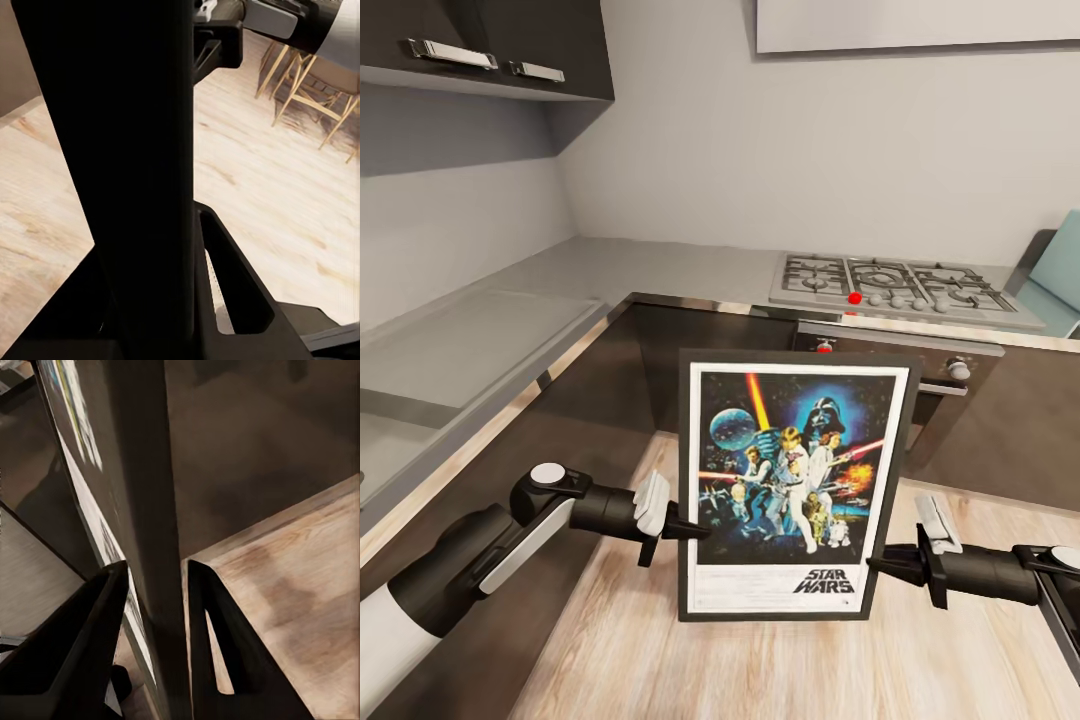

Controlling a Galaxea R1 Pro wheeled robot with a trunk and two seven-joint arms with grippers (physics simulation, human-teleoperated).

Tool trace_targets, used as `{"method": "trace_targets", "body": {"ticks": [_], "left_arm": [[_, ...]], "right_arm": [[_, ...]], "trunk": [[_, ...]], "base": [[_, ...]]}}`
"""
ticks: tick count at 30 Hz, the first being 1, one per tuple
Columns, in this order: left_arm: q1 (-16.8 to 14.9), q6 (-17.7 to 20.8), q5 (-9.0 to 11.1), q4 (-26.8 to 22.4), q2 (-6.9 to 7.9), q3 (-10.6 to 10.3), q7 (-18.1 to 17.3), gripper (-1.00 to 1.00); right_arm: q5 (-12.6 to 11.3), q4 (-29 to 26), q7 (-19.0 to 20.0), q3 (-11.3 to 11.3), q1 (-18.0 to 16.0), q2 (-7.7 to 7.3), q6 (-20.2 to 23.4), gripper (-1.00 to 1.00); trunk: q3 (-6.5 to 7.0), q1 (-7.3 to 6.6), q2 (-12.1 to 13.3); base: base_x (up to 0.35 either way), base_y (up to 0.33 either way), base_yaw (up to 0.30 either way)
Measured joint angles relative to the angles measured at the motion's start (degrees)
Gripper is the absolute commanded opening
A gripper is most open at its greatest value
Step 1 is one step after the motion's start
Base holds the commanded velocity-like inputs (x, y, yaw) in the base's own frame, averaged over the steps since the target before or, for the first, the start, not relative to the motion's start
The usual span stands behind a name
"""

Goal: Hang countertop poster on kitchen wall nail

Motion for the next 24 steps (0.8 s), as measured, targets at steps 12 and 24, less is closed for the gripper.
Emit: {"method": "trace_targets", "body": {"ticks": [12,24], "left_arm": [[0.0,-0.4,-0.4,0.1,-0.02,0.1,0.2,1.00],[0.0,-0.3,-0.5,0.5,0.11,0.3,0.3,1.00]], "right_arm": [[-0.2,-0.1,0.3,0.2,0.0,0.04,0.0,-1.00],[-0.2,-0.1,0.2,0.2,0.0,0.04,0.2,-1.00]], "trunk": [[0.00,0.00,0.0],[0.00,0.00,0.0]], "base": [[0.000,0.000,0.000],[0.000,0.000,0.000]]}}
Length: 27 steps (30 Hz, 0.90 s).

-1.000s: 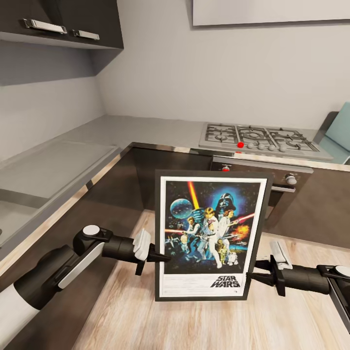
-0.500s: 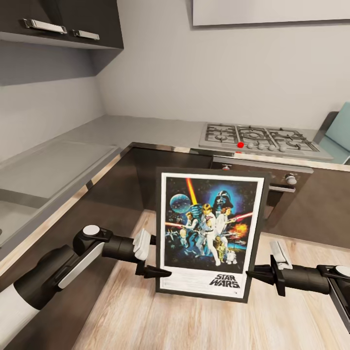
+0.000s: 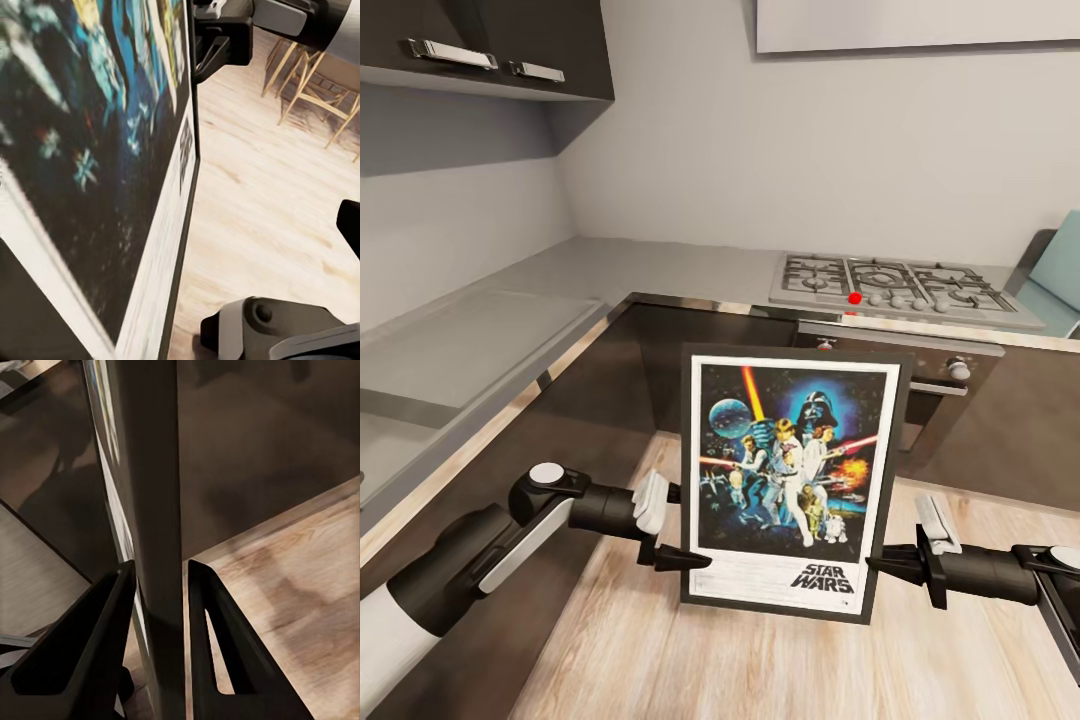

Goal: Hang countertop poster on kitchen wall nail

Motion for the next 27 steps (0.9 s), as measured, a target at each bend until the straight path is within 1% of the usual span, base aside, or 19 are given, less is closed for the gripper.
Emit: {"method": "trace_targets", "body": {"ticks": [3,7,10,13,27], "left_arm": [[0.0,0.0,-0.4,0.1,0.07,0.0,0.0,1.00],[0.0,0.0,-0.7,0.1,0.54,0.1,0.1,1.00],[0.0,-0.1,-0.8,0.1,0.86,0.2,0.2,1.00],[0.0,-0.1,-0.9,0.1,0.94,0.3,0.3,1.00],[0.0,-0.1,-1.1,0.1,0.98,0.3,0.3,1.00]], "right_arm": [[-0.2,0.1,0.0,-0.2,0.0,-0.02,0.0,-1.00],[-1.0,0.2,-0.1,-0.7,0.0,-0.14,0.0,-1.00],[-1.7,0.2,0.0,-2.4,0.0,-0.18,-0.2,-1.00],[-1.9,0.2,0.0,-2.9,0.0,-0.17,-0.3,-1.00],[-2.0,0.2,0.1,-3.1,0.1,-0.25,-0.4,-1.00]], "trunk": [[0.00,0.00,0.0],[0.00,0.00,0.0],[0.00,0.00,0.0],[0.00,0.00,0.0],[0.00,0.00,0.0]], "base": [[0.000,0.000,0.000],[0.000,0.000,0.000],[0.000,0.000,0.000],[0.000,0.000,0.000],[0.000,0.000,0.000]]}}
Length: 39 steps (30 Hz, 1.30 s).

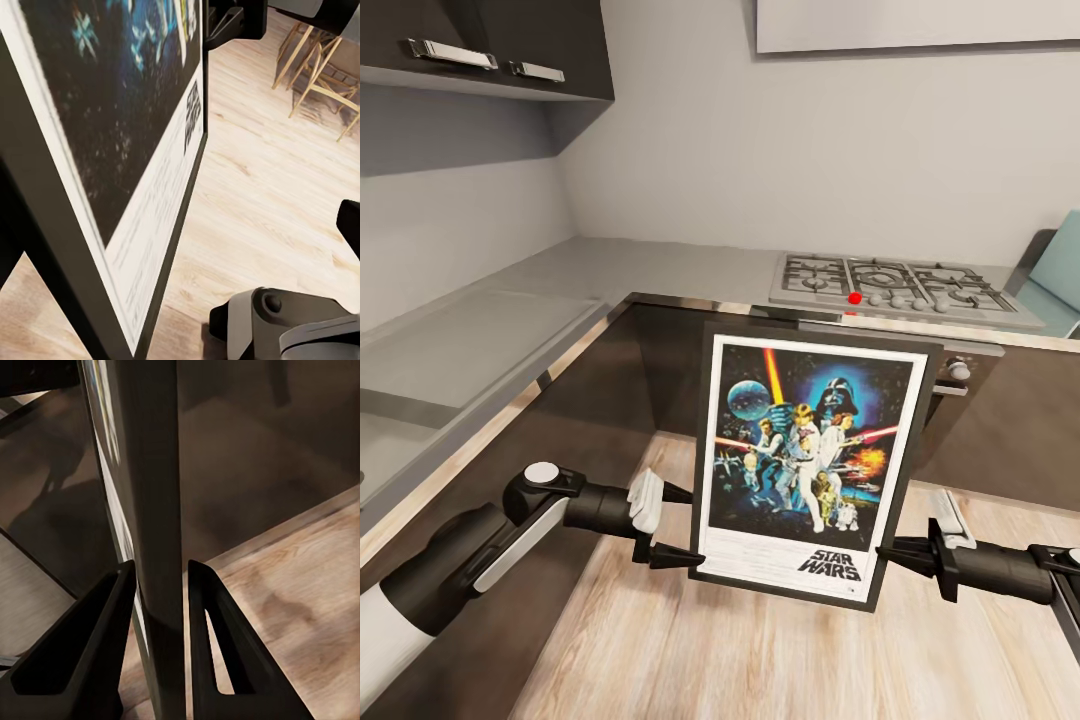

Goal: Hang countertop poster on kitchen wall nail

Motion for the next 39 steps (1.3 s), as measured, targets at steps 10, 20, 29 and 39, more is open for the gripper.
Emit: {"method": "trace_targets", "body": {"ticks": [10,20,29,39], "left_arm": [[0.0,0.0,-0.1,0.0,0.00,0.0,0.0,1.00],[0.0,0.2,0.3,0.0,1.82,0.0,-0.1,1.00],[0.0,0.2,0.3,0.9,3.15,0.0,0.1,1.00],[0.0,-0.1,0.3,5.2,3.14,-0.5,3.2,1.00]], "right_arm": [[0.1,0.1,0.0,0.0,0.2,-0.13,-0.1,-1.00],[0.3,1.1,0.2,-0.4,0.5,-0.70,-4.2,-1.00],[0.1,2.7,0.3,-7.8,0.6,-1.38,-4.8,-1.00],[0.4,3.6,0.3,-8.6,0.6,-1.36,-4.7,-1.00]], "trunk": [[0.00,0.00,0.0],[0.00,0.00,0.0],[0.00,0.00,0.0],[0.00,0.00,0.0]], "base": [[0.000,0.000,0.000],[0.000,0.000,0.000],[0.000,0.000,0.000],[0.000,0.000,0.000]]}}
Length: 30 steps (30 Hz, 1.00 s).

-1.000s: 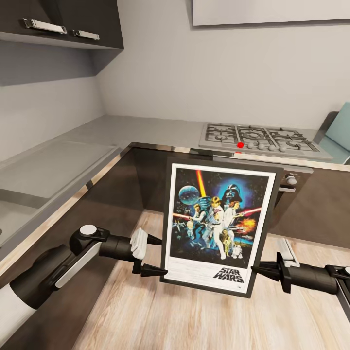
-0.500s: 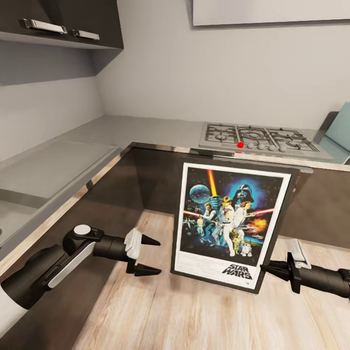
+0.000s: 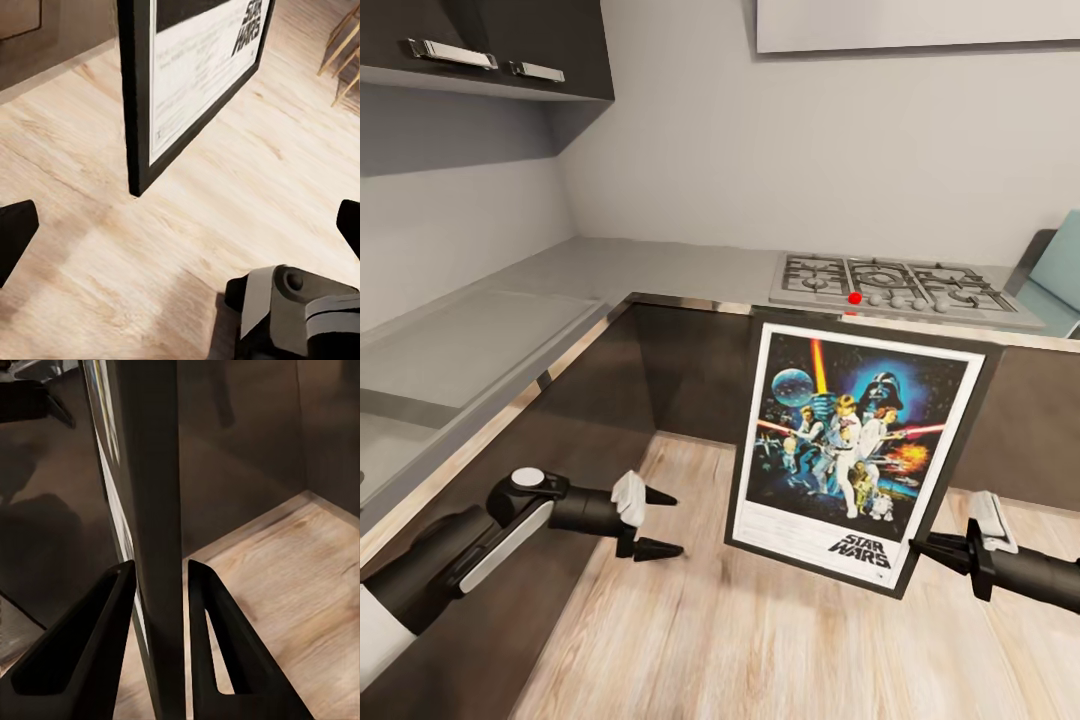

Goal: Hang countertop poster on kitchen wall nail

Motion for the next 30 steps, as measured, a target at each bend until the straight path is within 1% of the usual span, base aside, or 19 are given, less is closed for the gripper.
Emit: {"method": "trace_targets", "body": {"ticks": [1,5,6,7,8,9,11,12,13,14,15,18,21,22,25,26,28,29,30], "left_arm": [[0.0,0.0,0.0,0.4,-0.03,-0.1,0.7,1.00],[0.0,-0.3,0.5,2.6,-0.61,-0.4,6.4,1.00],[0.0,-0.4,0.7,3.2,-1.01,-0.6,8.0,1.00],[0.2,-0.4,0.8,3.4,-1.19,-0.8,8.7,1.00],[1.6,-0.5,1.0,3.9,-1.65,-1.3,10.2,1.00],[2.5,-0.7,1.1,4.0,-1.80,-1.4,10.7,1.00],[3.2,-1.4,1.1,4.1,-1.91,-1.5,11.3,1.00],[6.1,-7.0,2.5,6.2,-2.12,-1.6,16.2,1.00],[7.3,-8.9,4.6,7.0,-2.24,-1.6,18.0,1.00],[11.0,-15.1,10.2,9.2,-2.38,-1.6,22.1,1.00],[12.4,-17.9,11.6,10.8,-2.41,-1.6,23.2,1.00],[14.1,-21.6,12.7,13.2,-2.46,-1.7,24.1,1.00],[16.1,-23.5,13.4,14.1,-2.53,-1.7,24.6,1.00],[17.9,-25.5,14.5,14.5,-2.62,-1.7,26.0,1.00],[19.7,-27.6,16.2,15.2,-2.67,-1.6,28.4,1.00],[20.7,-28.8,17.3,16.1,-2.70,-1.6,30.0,1.00],[21.4,-30.1,18.5,17.4,-2.81,-1.7,31.4,1.00],[21.9,-31.3,19.4,18.6,-3.14,-1.7,32.2,1.00],[22.0,-31.9,19.8,19.3,-3.37,-1.8,32.5,1.00]], "right_arm": [[0.0,0.2,0.0,0.0,0.0,0.00,0.0,-1.00],[0.2,1.8,-0.4,-0.1,0.0,0.09,-0.1,-1.00],[0.3,2.7,-0.4,-0.5,0.0,0.07,-0.1,-1.00],[0.3,3.0,-0.4,-0.9,0.0,0.06,-0.1,-1.00],[0.4,3.9,-0.4,-3.2,0.0,0.01,0.0,-1.00],[0.4,4.1,-0.4,-4.2,0.0,-0.01,0.0,-1.00],[0.4,4.3,-0.4,-5.0,0.0,-0.02,0.0,-1.00],[0.5,4.7,-0.3,-6.7,0.1,0.22,-0.1,-1.00],[0.5,4.8,-0.3,-7.0,0.1,0.31,-0.1,-1.00],[0.5,5.4,-0.4,-7.3,0.1,0.42,-0.1,-1.00],[0.5,5.9,-0.5,-7.3,0.1,0.44,-0.1,-1.00],[0.5,6.3,-0.5,-7.4,0.1,0.45,0.0,-1.00],[0.5,6.5,-0.5,-7.4,0.1,0.45,0.0,-1.00],[0.5,7.0,-0.6,-7.5,0.1,0.43,0.0,-1.00],[0.5,7.7,-0.8,-7.5,0.1,0.40,0.1,-1.00],[0.5,8.0,-1.2,-7.5,0.1,0.39,0.1,-1.00],[0.5,8.2,-1.5,-7.5,0.1,0.38,0.1,-1.00],[0.5,8.3,-1.7,-7.5,0.1,0.38,0.1,-1.00],[0.5,8.3,-1.8,-7.5,0.1,0.39,0.1,-1.00]], "trunk": [[0.00,0.00,0.0],[0.00,0.00,0.0],[0.00,0.00,0.0],[0.00,0.00,0.0],[-0.01,0.00,0.0],[0.00,0.00,0.0],[0.00,0.00,0.0],[-0.01,0.00,0.0],[-0.01,0.00,0.0],[0.01,0.00,0.0],[0.06,0.00,0.0],[0.28,0.00,0.0],[0.54,0.00,0.0],[0.63,0.00,0.0],[0.91,0.00,0.0],[1.00,0.00,0.0],[1.20,0.00,0.0],[1.29,0.00,0.0],[1.39,0.00,0.0]], "base": [[0.000,0.000,0.000],[0.000,0.000,0.000],[0.000,0.000,0.000],[0.000,0.000,0.000],[0.000,0.000,0.000],[0.000,0.000,0.000],[0.000,0.000,0.000],[0.000,0.000,0.000],[0.000,0.000,0.000],[0.000,0.000,0.000],[0.000,0.000,0.000],[0.000,0.000,0.000],[0.000,0.000,0.000],[0.000,0.000,0.000],[0.000,0.000,0.000],[0.000,0.000,0.000],[0.000,0.000,0.000],[0.000,0.000,0.000],[0.000,0.000,0.000]]}}
